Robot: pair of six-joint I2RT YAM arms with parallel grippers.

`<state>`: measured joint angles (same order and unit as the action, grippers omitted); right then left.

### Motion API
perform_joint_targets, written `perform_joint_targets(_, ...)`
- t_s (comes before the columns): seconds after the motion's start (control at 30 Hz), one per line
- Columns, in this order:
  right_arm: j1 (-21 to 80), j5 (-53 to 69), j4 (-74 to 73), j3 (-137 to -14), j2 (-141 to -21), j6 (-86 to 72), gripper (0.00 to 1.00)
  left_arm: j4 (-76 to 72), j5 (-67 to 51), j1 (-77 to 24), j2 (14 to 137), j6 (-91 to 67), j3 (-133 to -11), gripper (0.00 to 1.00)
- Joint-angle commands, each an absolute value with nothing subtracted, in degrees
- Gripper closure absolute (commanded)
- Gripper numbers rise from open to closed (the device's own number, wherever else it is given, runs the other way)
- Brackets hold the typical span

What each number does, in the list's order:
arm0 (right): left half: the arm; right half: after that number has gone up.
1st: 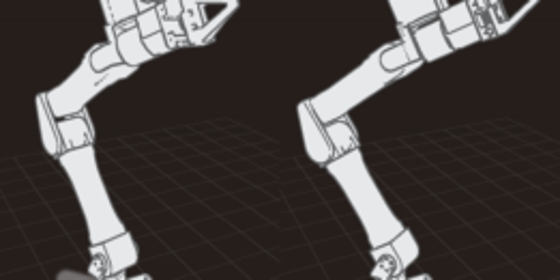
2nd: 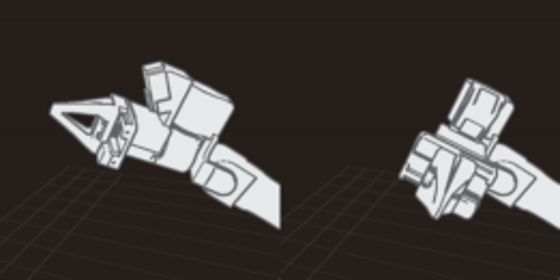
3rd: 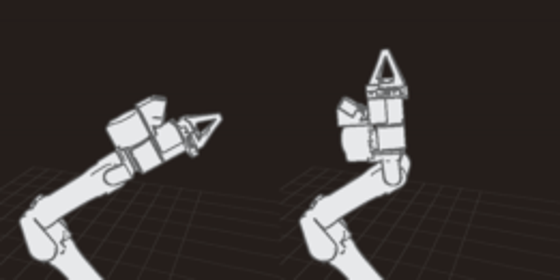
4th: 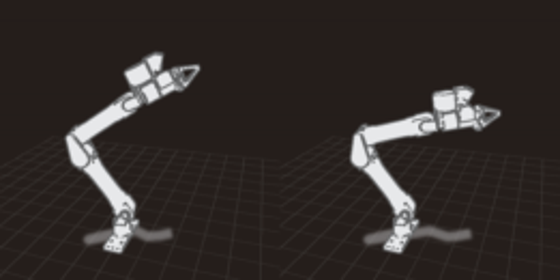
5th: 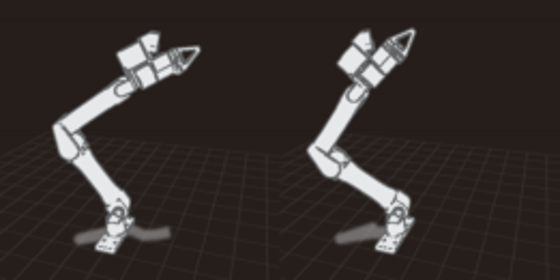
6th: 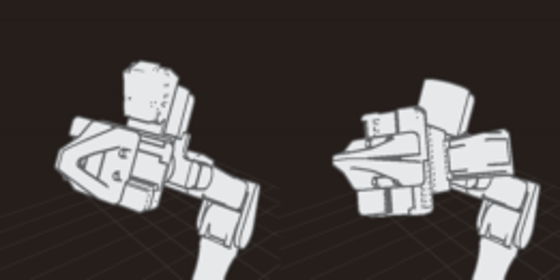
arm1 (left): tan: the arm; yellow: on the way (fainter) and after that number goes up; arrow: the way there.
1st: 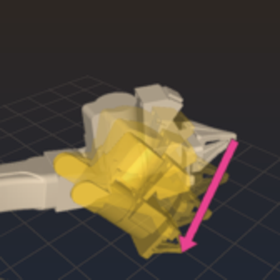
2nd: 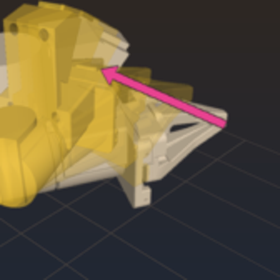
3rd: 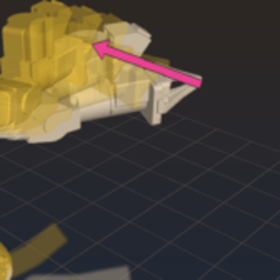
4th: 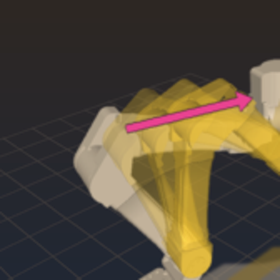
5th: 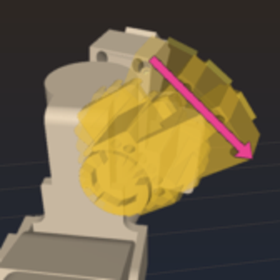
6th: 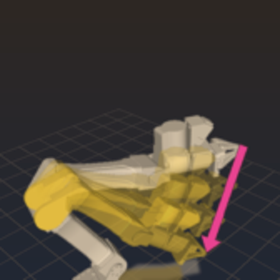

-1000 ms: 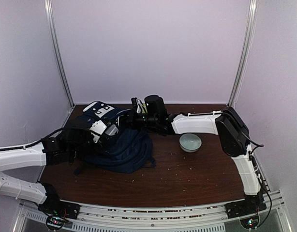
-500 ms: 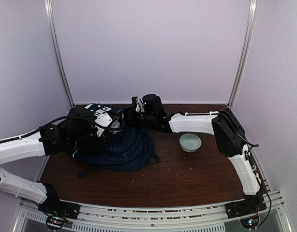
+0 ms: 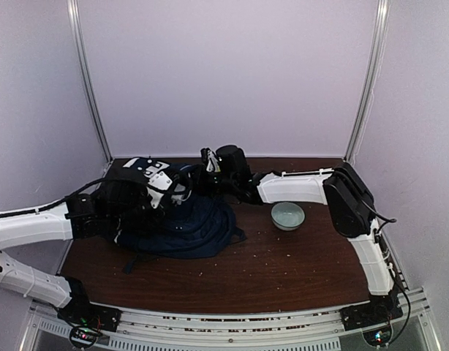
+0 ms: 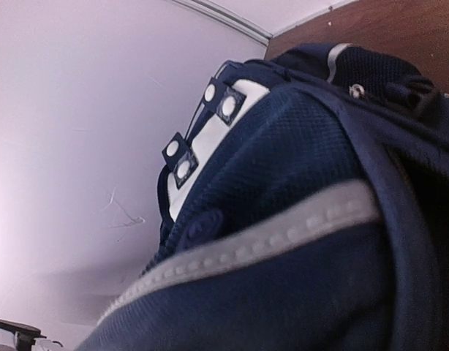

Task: Pack the student bag

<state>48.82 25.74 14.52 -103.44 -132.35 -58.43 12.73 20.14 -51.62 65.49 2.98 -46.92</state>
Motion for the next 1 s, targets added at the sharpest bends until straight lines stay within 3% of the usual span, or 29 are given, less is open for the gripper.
perform_joint_targets(0.0, 48.43, 28.05, 11.71, -96.64, -124.29, -51.22, 0.73, -4.57, 23.95, -53.53, 60.79, -3.99, -43.95, 1.00)
perform_joint_targets(0.1, 47.14, 31.91, 7.42, -96.28, -121.42, -47.74, 0.61, -4.76, 24.55, -53.53, 60.66, -7.10, -42.38, 1.00)
perform_joint_targets(0.2, 46.32, 33.78, 4.20, -94.62, -118.64, -45.52, 0.57, -5.00, 24.65, -53.59, 61.81, -8.39, -42.46, 1.00)
perform_joint_targets(0.33, 45.29, 33.82, -0.25, -91.62, -115.49, -43.90, 0.59, -3.70, 25.17, -53.53, 63.15, -7.82, -43.94, 1.00)
perform_joint_targets(0.5, 44.94, 28.73, -0.39, -83.19, -107.46, -41.96, 0.72, -3.73, 25.02, -53.53, 63.56, -7.02, -44.42, 1.00)
perform_joint_targets(0.6, 45.69, 26.94, -0.05, -82.41, -104.21, -40.30, 0.72, -3.76, 25.03, -53.53, 64.27, -6.38, -45.21, 1.00)
perform_joint_targets(0.7, 46.30, 27.25, 5.13, -80.64, -103.17, -41.60, 0.59, -4.01, 24.64, -53.53, 64.97, -6.46, -45.53, 1.00)
perform_joint_targets(0.8, 47.47, 29.83, 9.65, -82.20, -106.34, -44.18, 0.54, -4.05, 24.05, -53.53, 65.30, -6.50, -45.61, 1.00)
perform_joint_targets(0.9, 48.67, 32.20, 12.28, -85.66, -111.43, -47.50, 0.55, -3.54, 23.45, -53.53, 65.56, -6.38, -45.98, 1.00)
perform_joint_targets(0.97, 49.16, 31.59, 13.58, -87.45, -113.89, -48.99, 0.61, -2.97, 22.70, -53.53, 65.58, -6.12, -46.37, 1.00)
